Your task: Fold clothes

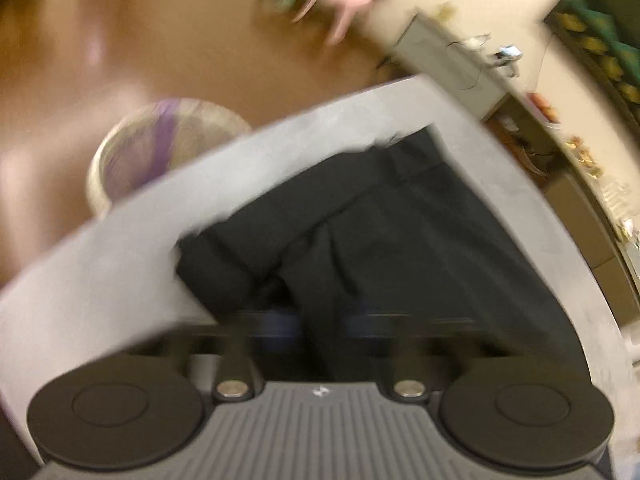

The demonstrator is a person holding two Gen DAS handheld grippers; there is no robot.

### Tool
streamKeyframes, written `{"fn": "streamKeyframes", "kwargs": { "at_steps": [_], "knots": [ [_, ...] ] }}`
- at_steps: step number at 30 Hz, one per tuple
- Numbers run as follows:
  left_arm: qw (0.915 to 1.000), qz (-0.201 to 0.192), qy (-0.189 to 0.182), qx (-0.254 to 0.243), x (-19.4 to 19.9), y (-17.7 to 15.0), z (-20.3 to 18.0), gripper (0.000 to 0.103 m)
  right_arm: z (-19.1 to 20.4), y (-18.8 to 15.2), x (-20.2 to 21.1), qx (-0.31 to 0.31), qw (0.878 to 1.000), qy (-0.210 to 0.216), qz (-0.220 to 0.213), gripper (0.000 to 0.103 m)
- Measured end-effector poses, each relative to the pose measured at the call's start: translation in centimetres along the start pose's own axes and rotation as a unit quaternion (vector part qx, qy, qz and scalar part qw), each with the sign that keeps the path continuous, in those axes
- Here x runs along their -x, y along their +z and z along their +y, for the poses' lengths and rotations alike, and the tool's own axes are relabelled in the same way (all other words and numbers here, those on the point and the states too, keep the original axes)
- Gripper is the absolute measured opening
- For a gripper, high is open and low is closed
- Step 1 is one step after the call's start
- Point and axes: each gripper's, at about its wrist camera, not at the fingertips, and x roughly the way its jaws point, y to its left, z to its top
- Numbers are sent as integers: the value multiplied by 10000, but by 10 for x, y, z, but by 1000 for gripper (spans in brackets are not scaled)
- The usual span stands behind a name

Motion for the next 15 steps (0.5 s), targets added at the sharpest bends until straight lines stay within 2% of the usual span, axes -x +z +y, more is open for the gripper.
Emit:
{"fn": "streamKeyframes", "kwargs": {
  "at_steps": [1, 2, 4, 5, 7, 10, 12, 13, 14, 15],
  "knots": [
    [9983, -361, -232, -402, 16, -1, -10, 1, -1, -1, 3, -12, 10000, 5, 10, 67],
    [9948, -641, -552, -560, 35, -4, -11, 1, -3, -3, 5, -39, 10000, 5, 24, 67],
    [9975, -505, -489, -115, 38, -7, 13, 2, -6, -5, 10, -105, 9999, 5, 61, 67],
    [9988, -268, -371, 187, 30, -7, 30, 4, -8, -6, 11, -140, 9999, 22, 67, 67],
    [9984, 68, -294, 482, 16, -9, 50, 13, -11, -5, 15, -195, 9997, 95, 55, 67],
    [9971, 101, -298, 698, 17, -9, 55, 21, -12, -3, 19, -240, 9994, 237, 32, 67],
    [9960, 104, -305, 835, 18, -9, 57, 42, -10, -4, 21, -197, 9993, 315, 37, 67],
    [9960, 77, -308, 832, 17, -7, 54, 44, -9, -5, 22, -166, 9993, 338, 55, 67],
    [9967, 41, -276, 764, 21, -8, 46, 43, -8, -7, 22, -134, 9993, 347, 89, 67],
    [9979, 40, -113, 634, 21, -8, 42, 14, -8, -9, 23, -117, 9992, 353, 124, 67]
  ]
}}
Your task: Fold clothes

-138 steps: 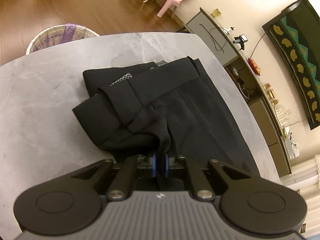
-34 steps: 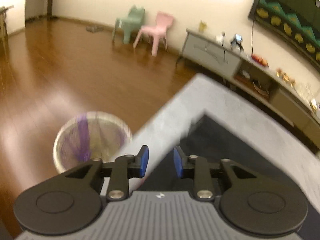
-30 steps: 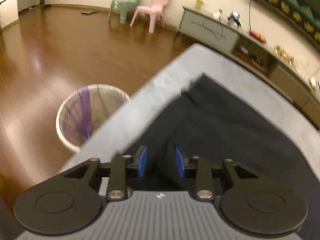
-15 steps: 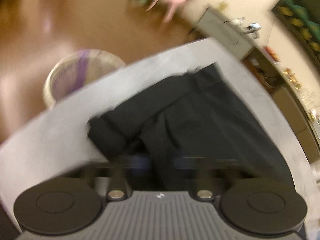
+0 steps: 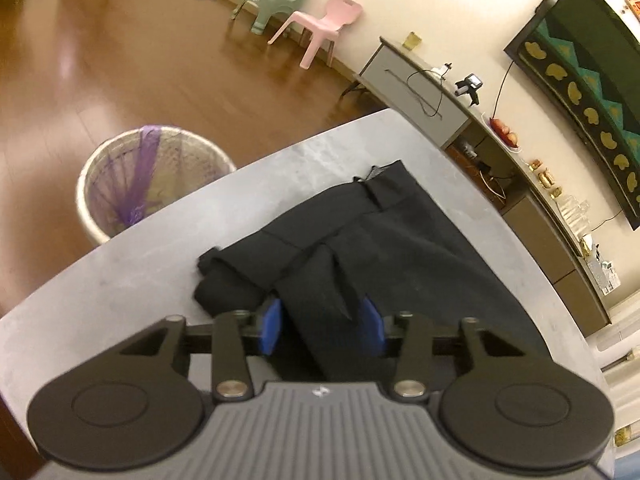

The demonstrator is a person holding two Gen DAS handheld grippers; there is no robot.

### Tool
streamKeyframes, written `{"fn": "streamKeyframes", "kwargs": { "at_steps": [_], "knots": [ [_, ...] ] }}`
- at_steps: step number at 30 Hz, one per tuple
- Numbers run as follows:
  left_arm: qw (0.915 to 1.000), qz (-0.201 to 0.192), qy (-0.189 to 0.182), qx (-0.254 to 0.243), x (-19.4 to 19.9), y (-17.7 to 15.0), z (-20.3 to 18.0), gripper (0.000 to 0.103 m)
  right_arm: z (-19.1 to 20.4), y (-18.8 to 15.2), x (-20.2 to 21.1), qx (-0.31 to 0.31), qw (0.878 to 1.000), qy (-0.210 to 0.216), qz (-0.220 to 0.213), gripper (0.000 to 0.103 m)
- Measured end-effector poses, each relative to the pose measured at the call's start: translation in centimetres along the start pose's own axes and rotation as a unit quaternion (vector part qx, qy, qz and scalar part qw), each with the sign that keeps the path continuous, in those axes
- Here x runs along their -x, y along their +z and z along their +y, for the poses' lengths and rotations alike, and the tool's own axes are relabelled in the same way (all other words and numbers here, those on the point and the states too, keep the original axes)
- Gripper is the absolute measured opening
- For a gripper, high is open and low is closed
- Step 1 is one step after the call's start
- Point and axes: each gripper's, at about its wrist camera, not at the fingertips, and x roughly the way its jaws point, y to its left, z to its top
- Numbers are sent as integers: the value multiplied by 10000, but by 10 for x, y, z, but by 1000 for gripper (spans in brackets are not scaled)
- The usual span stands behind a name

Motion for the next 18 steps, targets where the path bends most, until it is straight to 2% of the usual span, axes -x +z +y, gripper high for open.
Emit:
{"fn": "streamKeyframes", "kwargs": {
  "at_steps": [1, 2, 5, 6, 7, 9, 10, 12, 14, 18],
  "knots": [
    [9996, 42, 235, -156, -4, 0, -3, 2, -1, -3, 1, -13, 10000, 4, 35, 67],
    [9991, 25, 297, -285, -5, -3, -6, 1, -3, -6, 3, -43, 10000, 14, 68, 67],
    [9958, -464, -141, -771, 14, -3, -19, 2, -10, -19, 13, -159, 9998, -9, 126, 67],
    [9946, -555, -233, -847, 18, -1, -22, 5, -12, -23, 17, -213, 9997, -30, 137, 67],
    [9957, -474, -311, -734, 18, 0, -19, 8, -15, -26, 20, -280, 9995, -45, 136, 67],
    [9992, -176, -289, -199, 14, -1, -8, 30, -18, -29, 28, -407, 9991, -66, 84, 67],
    [9997, -85, -241, 38, 13, -4, -3, 36, -18, -31, 30, -449, 9989, -83, 73, 67],
    [9994, -68, -247, 217, 17, -7, 4, 55, -17, -33, 35, -524, 9985, -123, 53, 67],
    [9989, -44, -169, 441, 16, -5, 12, 68, -14, -36, 39, -527, 9985, -128, 25, 67],
    [9979, 158, -29, 622, -3, 2, 23, 67, -3, -41, 45, -466, 9989, -91, 20, 67]
  ]
}}
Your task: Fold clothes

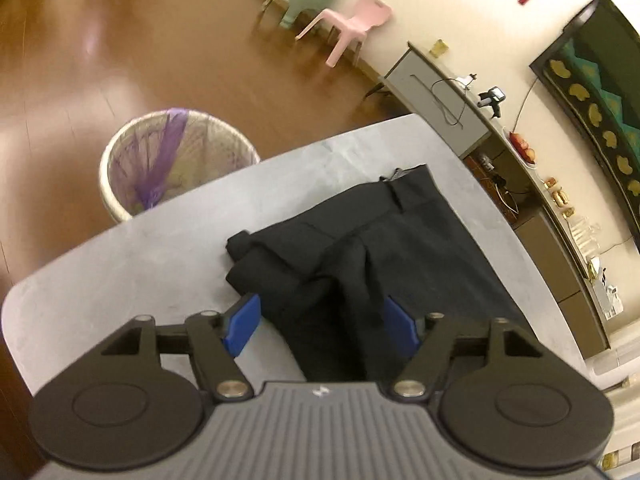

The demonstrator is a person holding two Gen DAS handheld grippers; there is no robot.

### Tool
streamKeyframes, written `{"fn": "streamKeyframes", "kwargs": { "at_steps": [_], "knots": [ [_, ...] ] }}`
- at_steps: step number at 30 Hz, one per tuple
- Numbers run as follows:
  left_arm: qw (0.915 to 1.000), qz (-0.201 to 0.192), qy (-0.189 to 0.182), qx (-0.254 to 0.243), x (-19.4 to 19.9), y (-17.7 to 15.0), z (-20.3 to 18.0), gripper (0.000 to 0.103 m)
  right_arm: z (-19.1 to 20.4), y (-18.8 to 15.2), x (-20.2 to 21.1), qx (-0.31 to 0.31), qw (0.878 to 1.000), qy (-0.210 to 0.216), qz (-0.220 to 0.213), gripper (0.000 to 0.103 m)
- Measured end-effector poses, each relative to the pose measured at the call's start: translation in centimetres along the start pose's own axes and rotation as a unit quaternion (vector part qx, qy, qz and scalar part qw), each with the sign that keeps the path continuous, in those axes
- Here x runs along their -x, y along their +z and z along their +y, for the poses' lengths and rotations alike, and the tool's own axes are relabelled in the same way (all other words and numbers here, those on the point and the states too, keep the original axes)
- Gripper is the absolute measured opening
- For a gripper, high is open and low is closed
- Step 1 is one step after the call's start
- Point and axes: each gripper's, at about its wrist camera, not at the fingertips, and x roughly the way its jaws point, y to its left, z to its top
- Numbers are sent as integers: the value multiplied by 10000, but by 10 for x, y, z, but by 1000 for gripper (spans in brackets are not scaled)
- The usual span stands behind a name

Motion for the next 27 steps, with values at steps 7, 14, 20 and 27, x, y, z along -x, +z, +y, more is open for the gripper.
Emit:
{"fn": "streamKeyframes", "kwargs": {
  "at_steps": [7, 14, 20, 27],
  "knots": [
    [9919, -720, -563, -884, 15, 17, -19, 5, 21, -14, -1, 275, 9995, -44, 156, 67],
    [9982, -494, -252, -215, -2, 14, 18, 28, 19, -13, 3, 92, 9999, 35, 120, 67],
    [9965, -790, -265, 16, 36, -9, 10, 58, 12, -14, 9, 0, 9999, 82, 84, 68],
    [9988, 193, -439, 70, 13, -46, -2, 71, -16, -62, 55, -2290, 9666, 1144, 109, 87]
  ]
}}
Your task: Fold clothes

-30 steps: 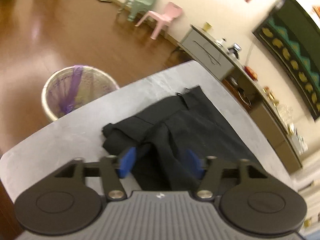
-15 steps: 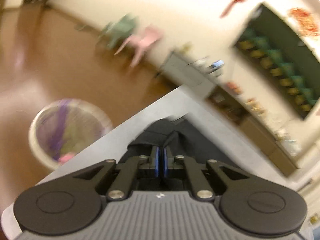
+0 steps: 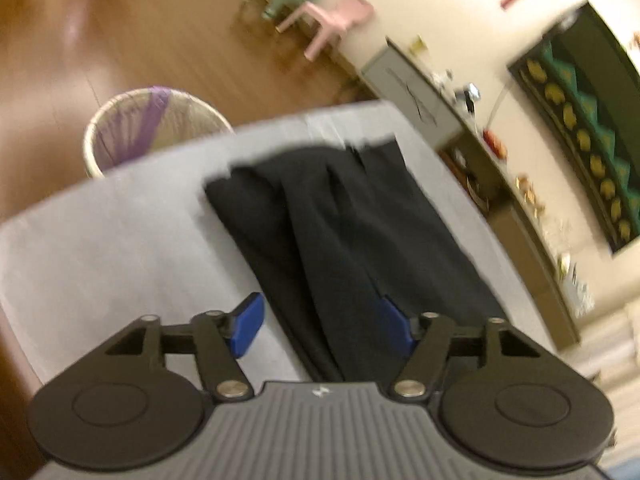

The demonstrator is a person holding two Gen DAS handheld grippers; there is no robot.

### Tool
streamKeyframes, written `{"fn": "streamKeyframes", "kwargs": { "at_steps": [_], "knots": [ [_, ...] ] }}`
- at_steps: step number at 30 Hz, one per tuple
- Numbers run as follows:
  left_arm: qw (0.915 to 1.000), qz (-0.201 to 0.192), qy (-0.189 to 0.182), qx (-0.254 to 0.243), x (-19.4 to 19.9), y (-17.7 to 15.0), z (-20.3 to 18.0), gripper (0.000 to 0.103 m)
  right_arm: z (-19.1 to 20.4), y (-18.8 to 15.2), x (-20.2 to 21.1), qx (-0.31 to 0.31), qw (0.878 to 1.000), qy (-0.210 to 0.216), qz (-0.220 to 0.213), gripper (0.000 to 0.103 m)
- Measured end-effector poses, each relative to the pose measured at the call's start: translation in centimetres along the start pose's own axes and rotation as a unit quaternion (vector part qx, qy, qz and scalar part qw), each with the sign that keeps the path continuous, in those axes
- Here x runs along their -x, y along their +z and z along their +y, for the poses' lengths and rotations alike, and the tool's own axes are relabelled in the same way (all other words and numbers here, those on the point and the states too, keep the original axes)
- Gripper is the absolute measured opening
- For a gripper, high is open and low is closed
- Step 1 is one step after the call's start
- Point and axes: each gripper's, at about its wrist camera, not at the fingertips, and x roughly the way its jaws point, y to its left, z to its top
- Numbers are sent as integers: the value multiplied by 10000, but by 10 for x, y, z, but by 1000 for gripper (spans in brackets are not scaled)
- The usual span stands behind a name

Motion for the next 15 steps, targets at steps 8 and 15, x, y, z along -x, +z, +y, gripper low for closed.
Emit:
{"fn": "streamKeyframes", "kwargs": {
  "at_steps": [8, 15],
  "knots": [
    [9995, 223, -200, -83, -28, -7, -10, 79, -5, -47, 31, -804, 9951, -544, -168, 87],
    [9986, 284, -434, 97, -36, -4, -8, 80, 7, -36, 22, 396, 9869, -1555, -190, 86]
  ]
}}
